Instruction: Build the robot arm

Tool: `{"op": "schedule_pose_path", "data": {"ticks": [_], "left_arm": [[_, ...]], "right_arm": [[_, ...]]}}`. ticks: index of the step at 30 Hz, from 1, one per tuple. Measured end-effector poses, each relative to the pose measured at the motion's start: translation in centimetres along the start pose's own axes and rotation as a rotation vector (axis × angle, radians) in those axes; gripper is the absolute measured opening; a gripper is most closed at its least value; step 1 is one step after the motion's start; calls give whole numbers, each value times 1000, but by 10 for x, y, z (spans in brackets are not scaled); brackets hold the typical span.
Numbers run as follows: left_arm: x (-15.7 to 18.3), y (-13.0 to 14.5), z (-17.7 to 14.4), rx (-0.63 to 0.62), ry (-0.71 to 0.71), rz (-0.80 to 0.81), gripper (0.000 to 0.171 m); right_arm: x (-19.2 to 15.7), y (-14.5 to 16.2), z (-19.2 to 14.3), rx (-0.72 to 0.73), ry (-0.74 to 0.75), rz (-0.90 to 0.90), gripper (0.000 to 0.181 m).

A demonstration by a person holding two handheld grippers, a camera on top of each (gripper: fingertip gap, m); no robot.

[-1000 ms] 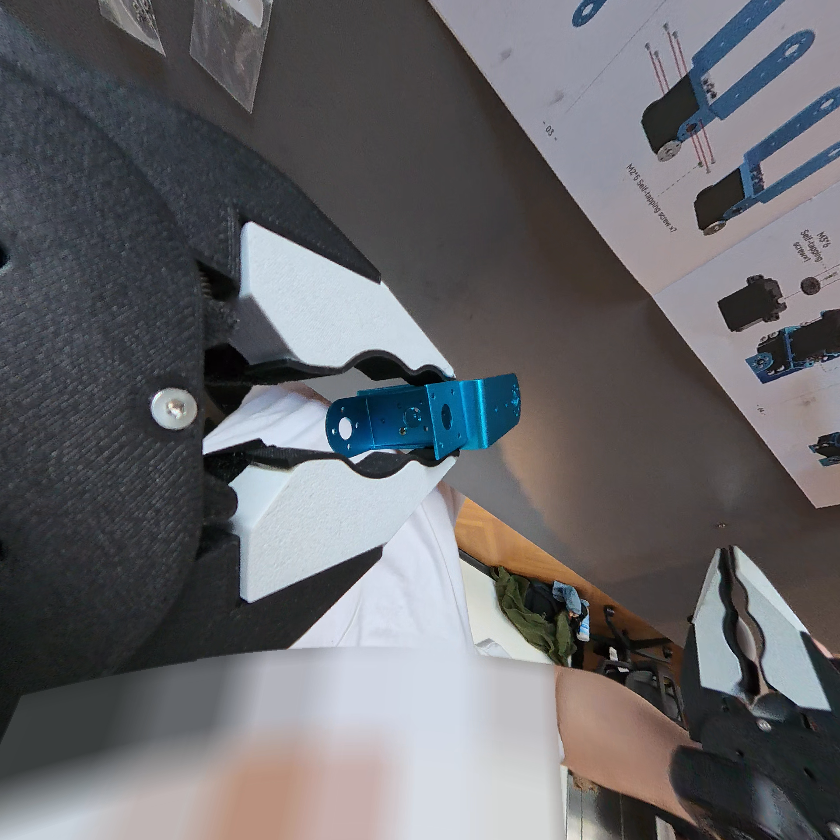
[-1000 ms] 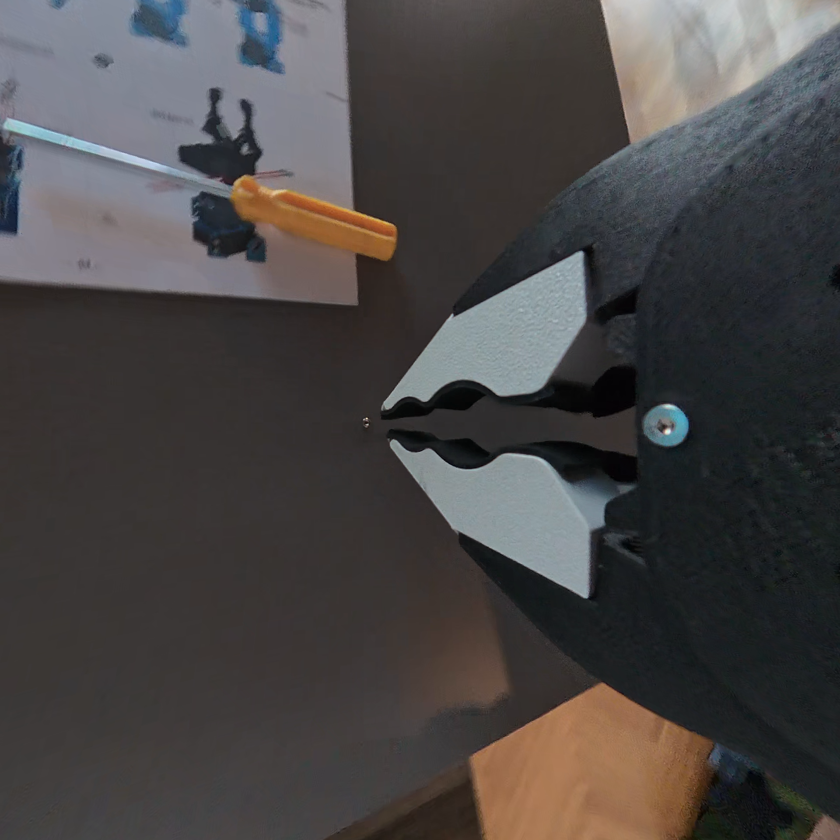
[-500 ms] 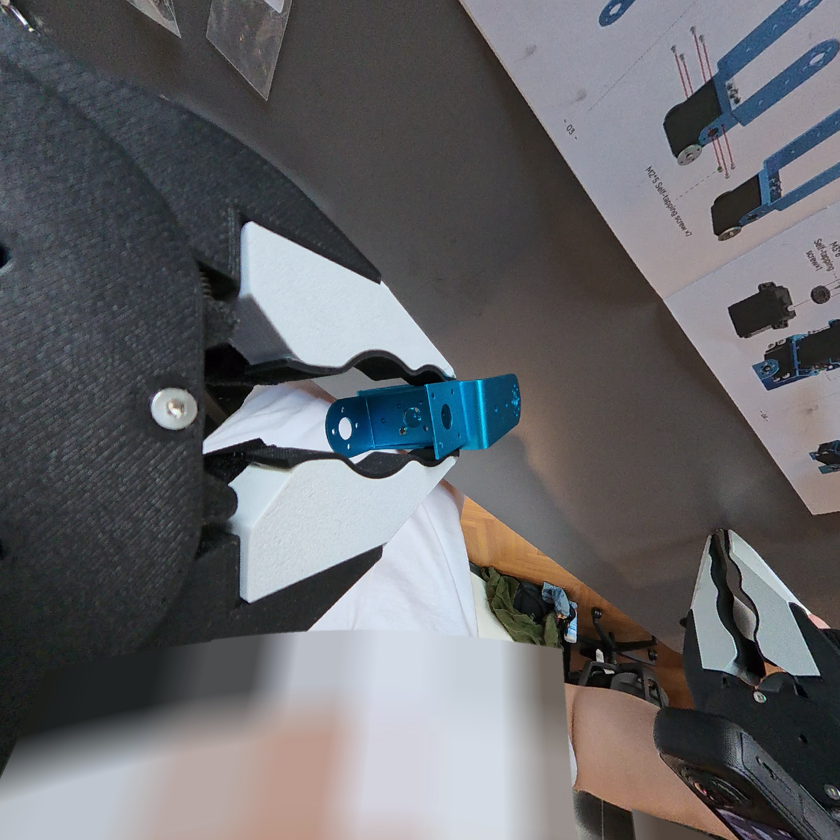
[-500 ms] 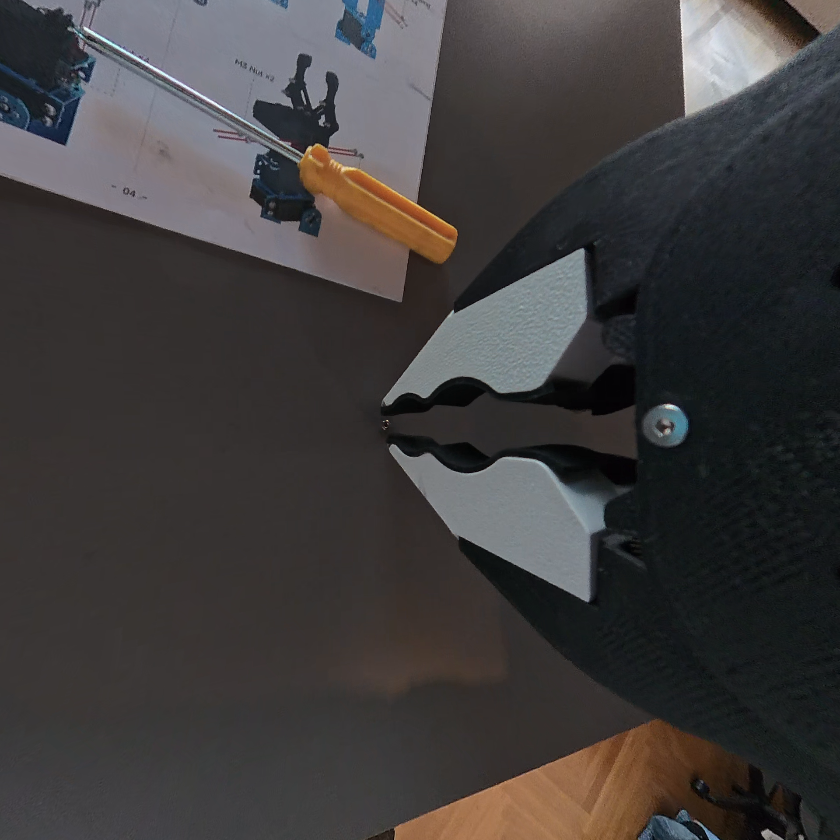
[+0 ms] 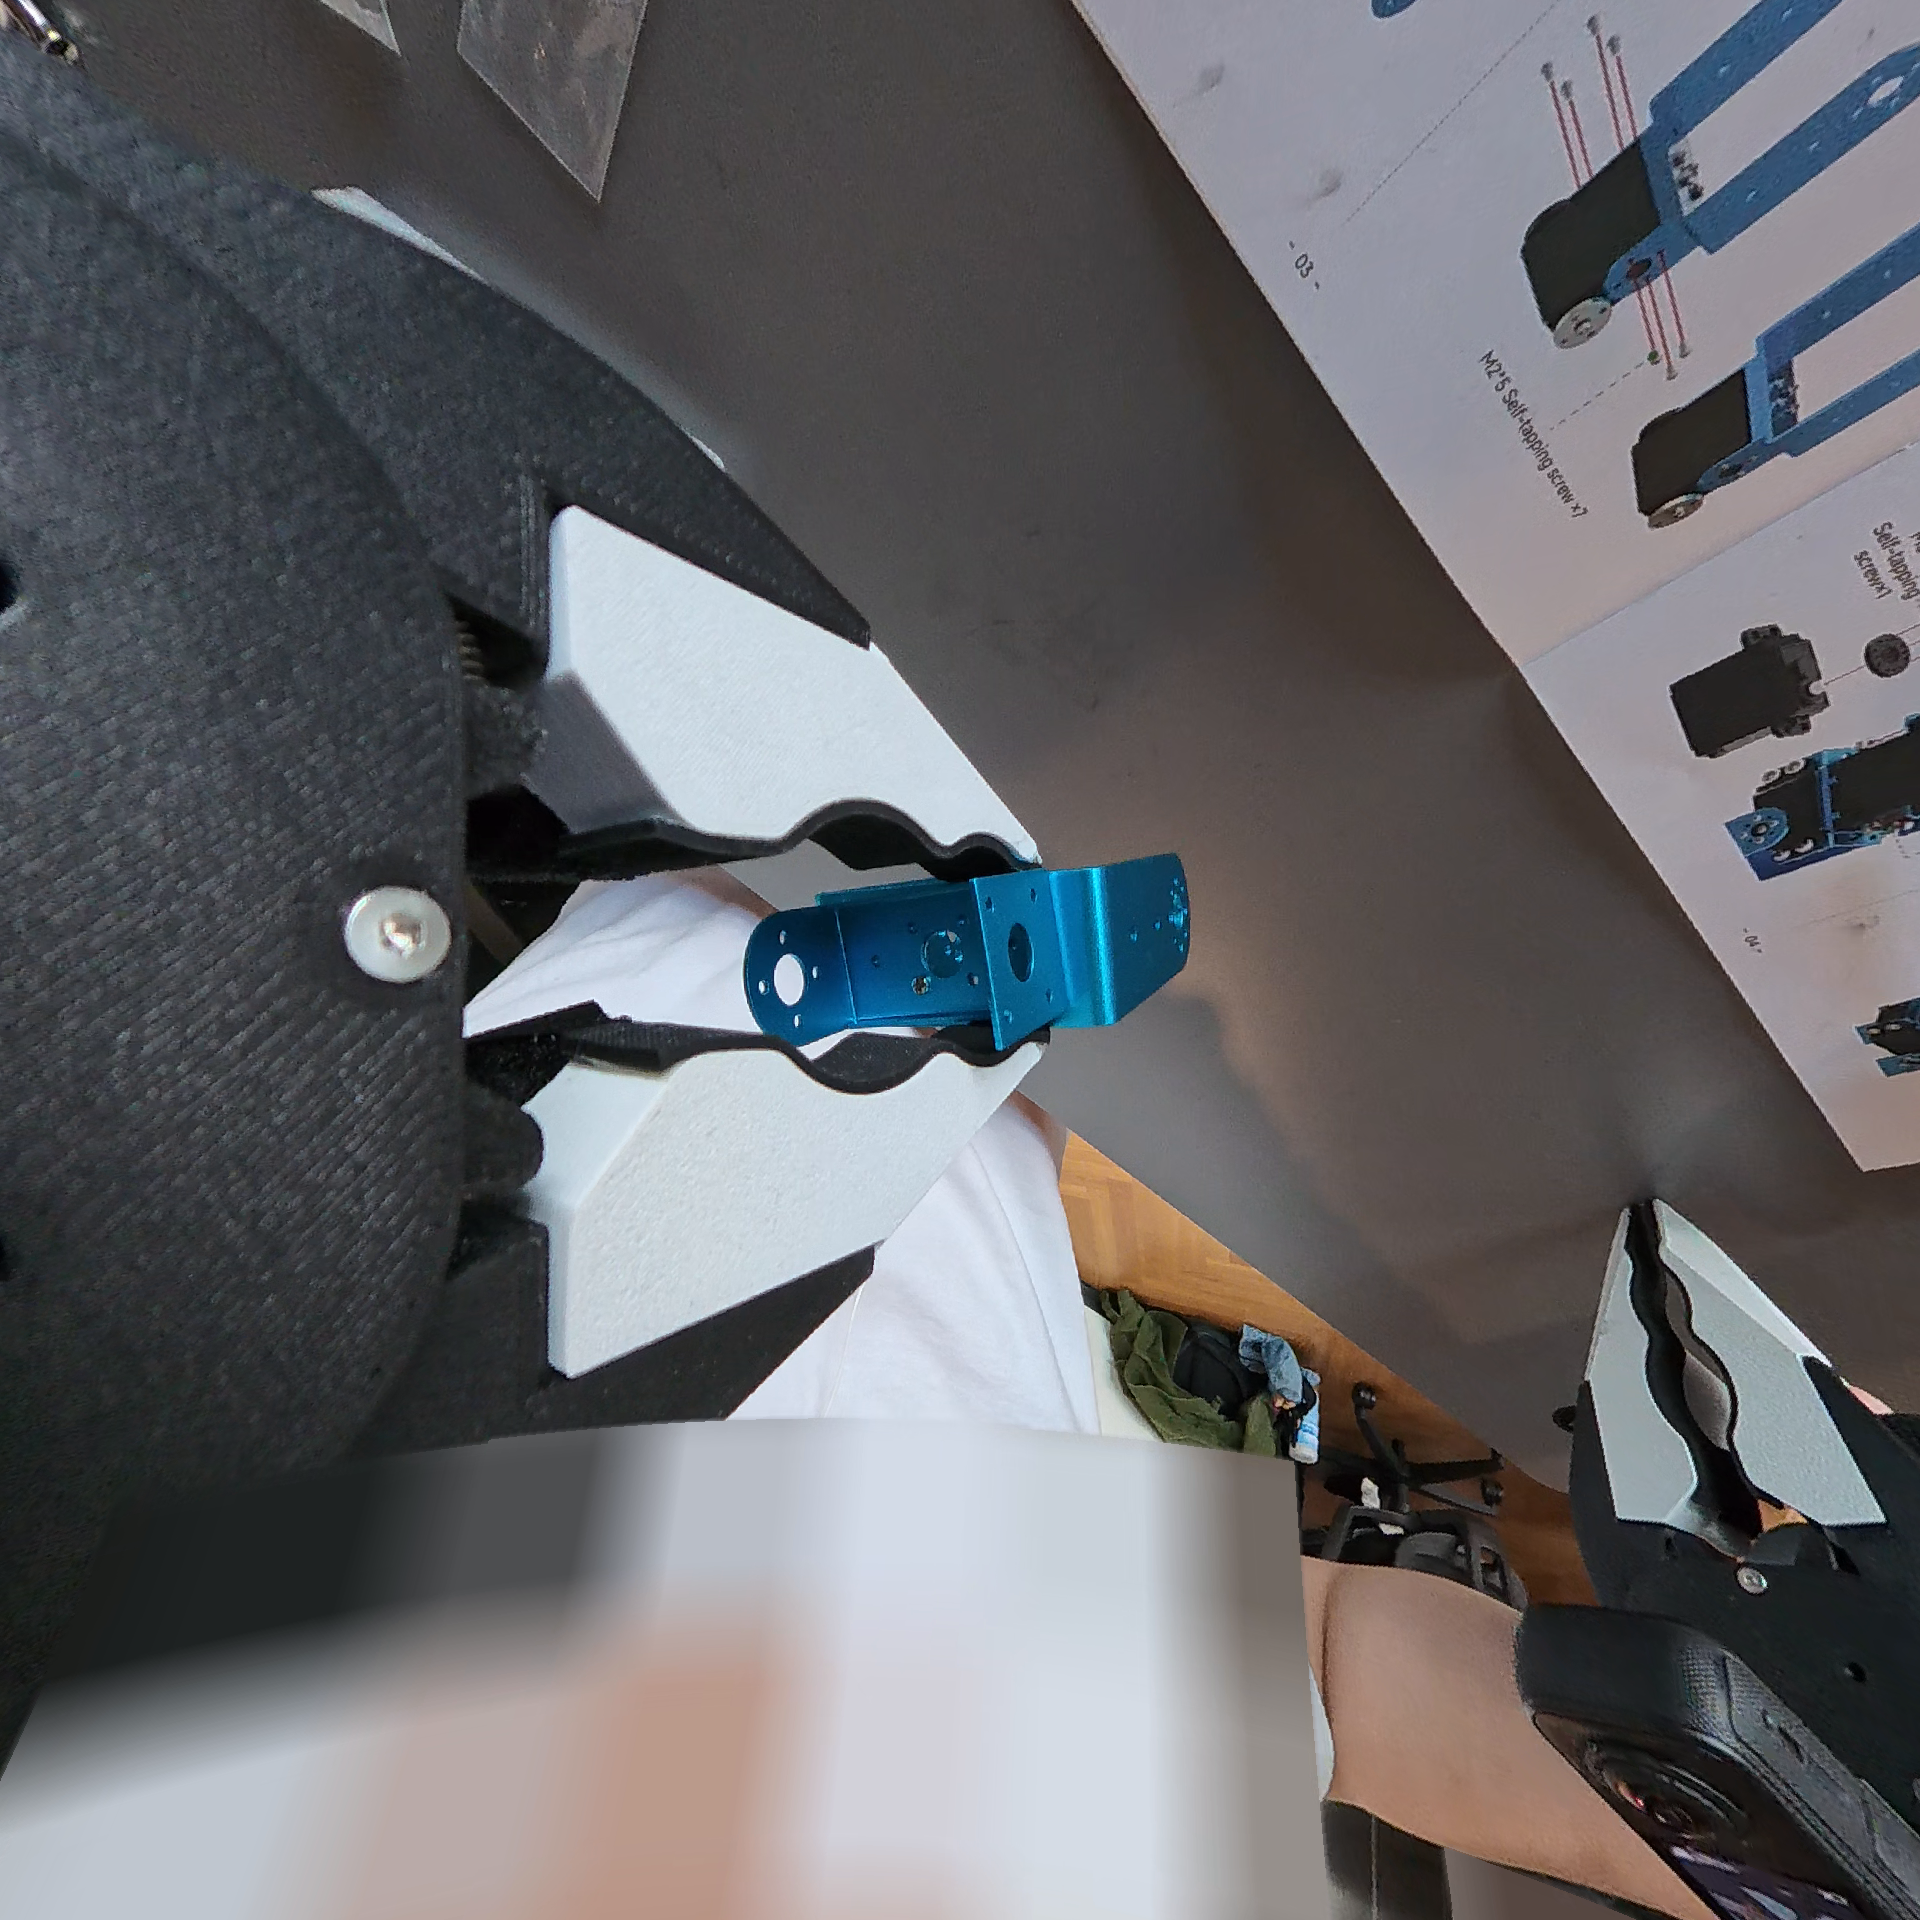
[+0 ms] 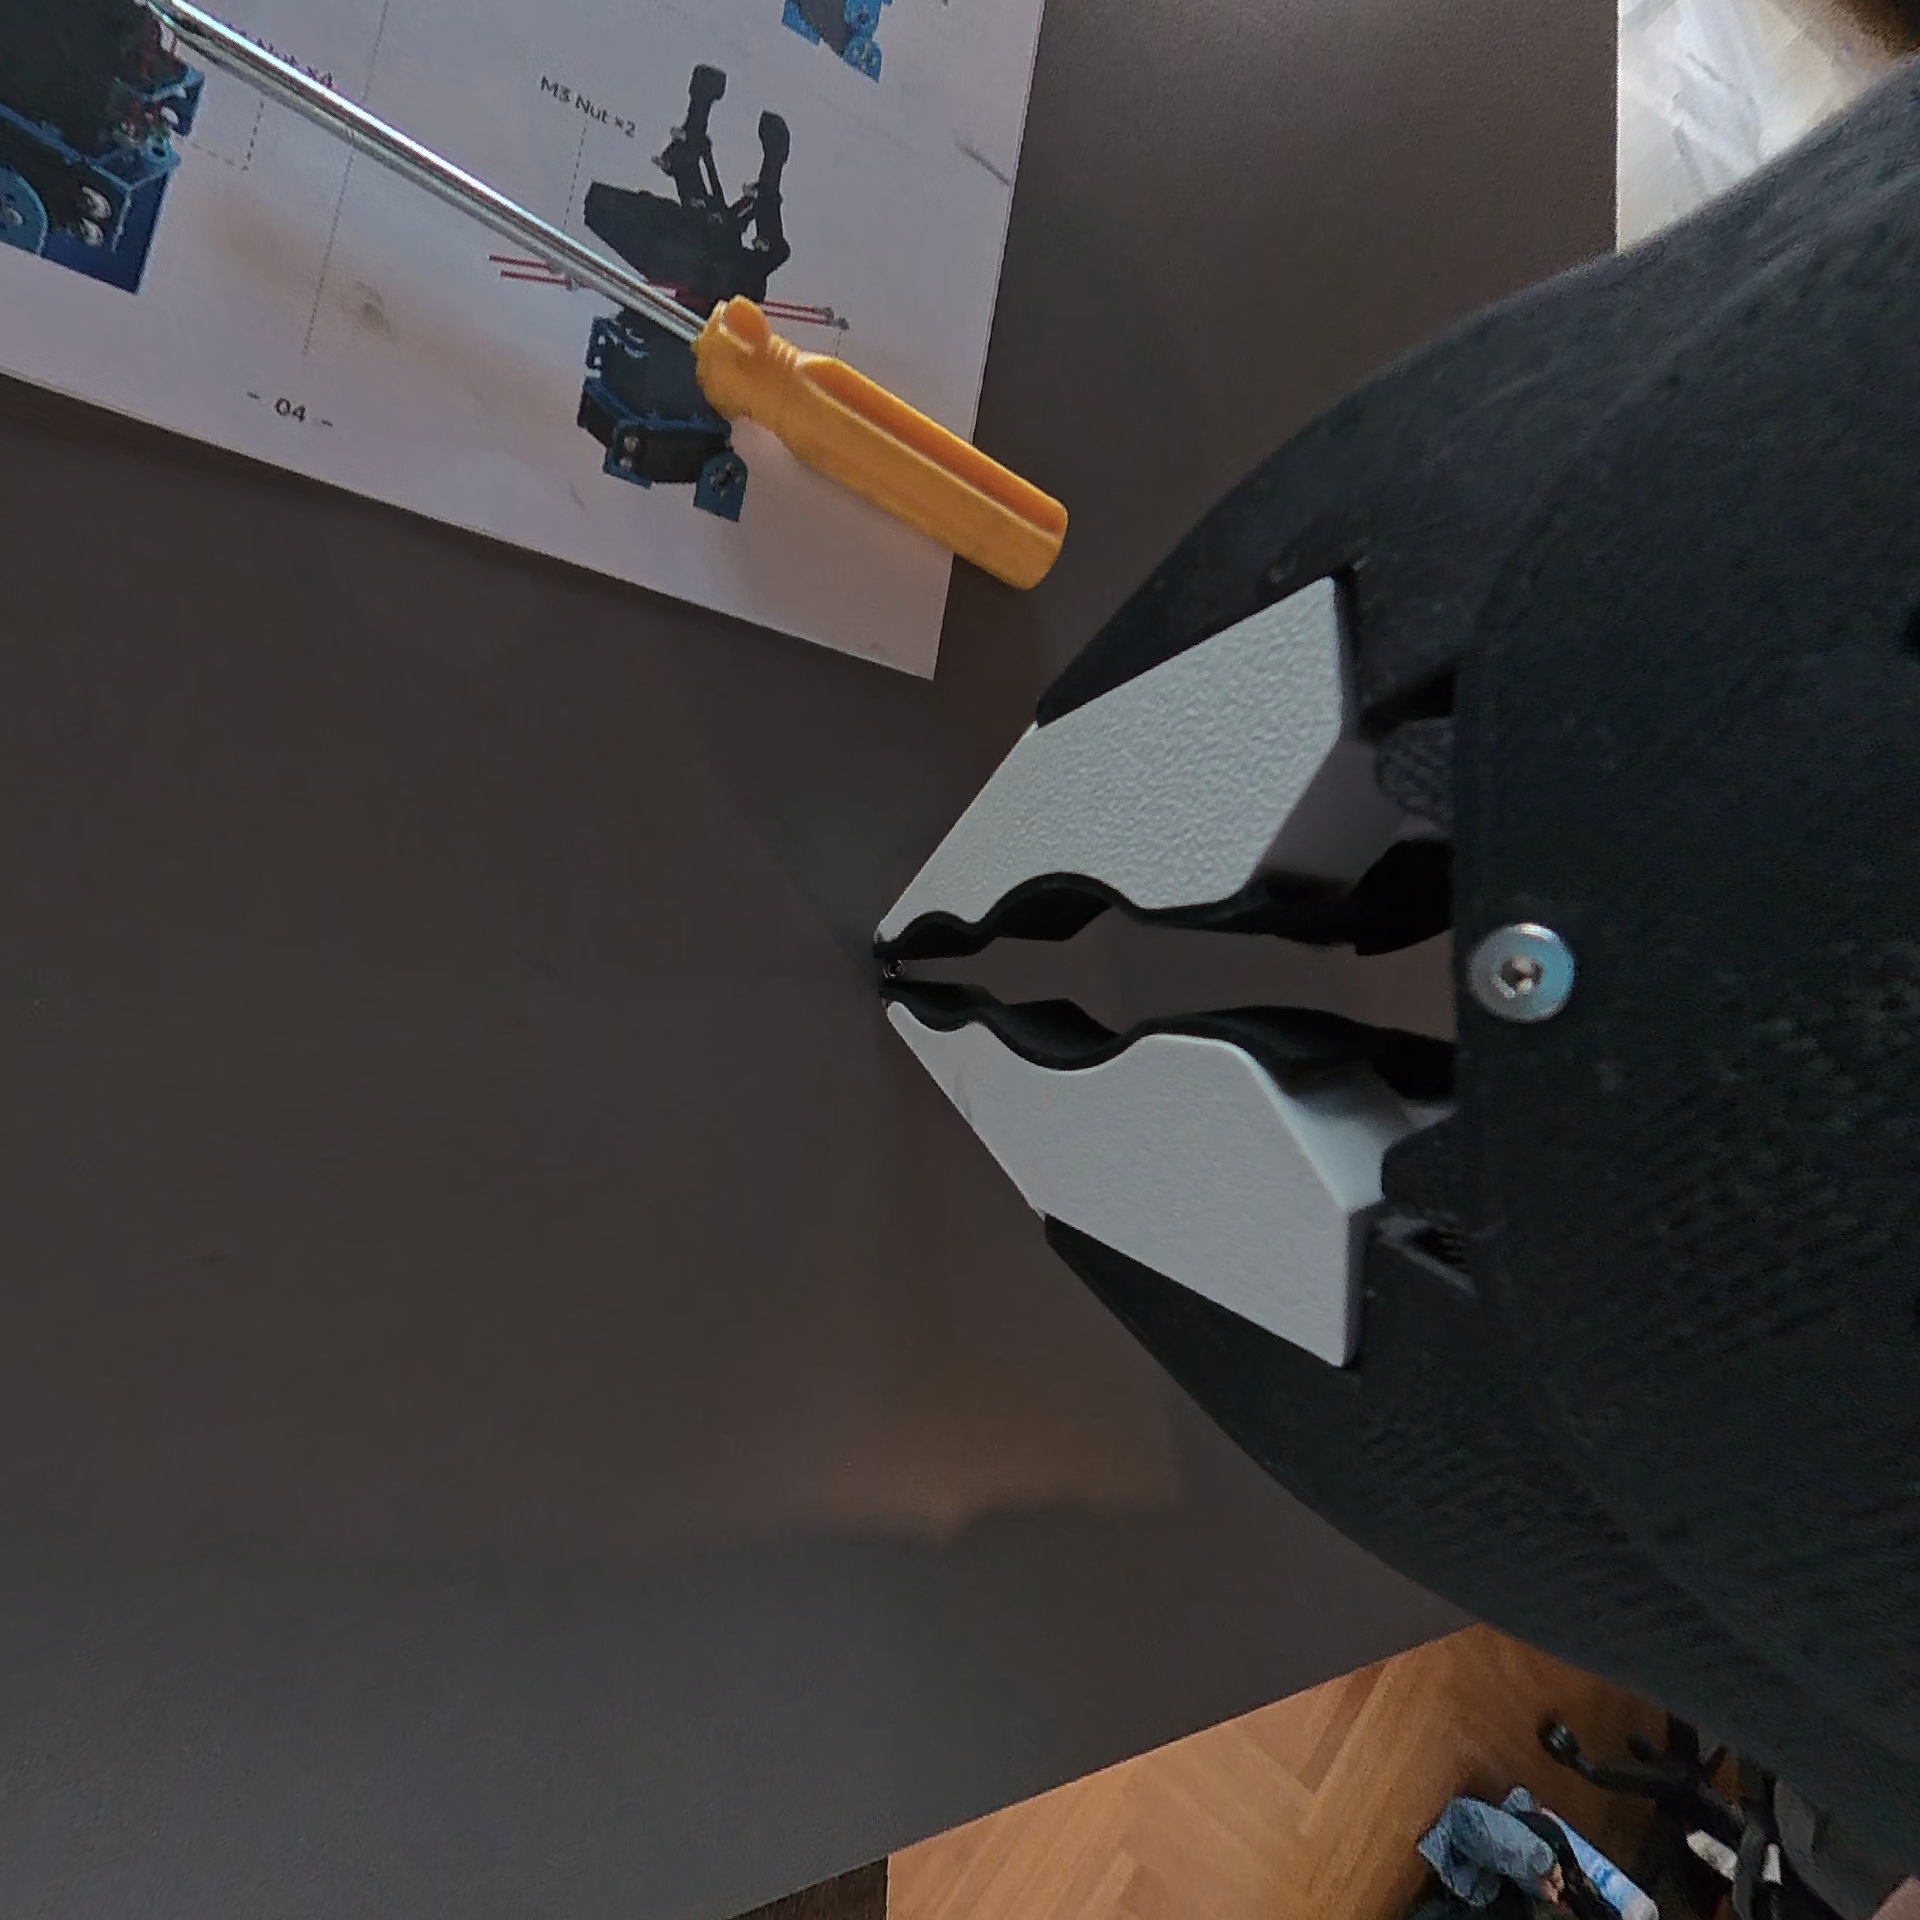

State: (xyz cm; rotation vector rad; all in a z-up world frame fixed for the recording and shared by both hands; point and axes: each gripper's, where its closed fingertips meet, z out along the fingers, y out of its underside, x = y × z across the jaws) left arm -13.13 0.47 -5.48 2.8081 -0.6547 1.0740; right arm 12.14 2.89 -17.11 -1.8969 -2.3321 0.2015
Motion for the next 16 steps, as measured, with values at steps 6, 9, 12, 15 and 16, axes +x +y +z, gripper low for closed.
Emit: {"op": "schedule_pose_path", "data": {"ticks": [6, 9, 12, 15, 16], "left_arm": [[0, 0, 1, 11, 21, -6, 26], [2, 0, -1, 19, 34, -5, 26], [7, -3, -4, 37, 62, 3, 26], [18, -8, -8, 67, 111, 19, 26], [22, -9, -10, 76, 122, 28, 27]], "right_arm": [[-1, -7, -1, 82, 10, 37, 3], [2, -26, -10, 246, 62, 65, 3], [4, -60, -25, 494, 108, 118, 2], [3, -102, -47, 769, 137, 157, 2], [3, -116, -55, 855, 146, 173, 2]]}}
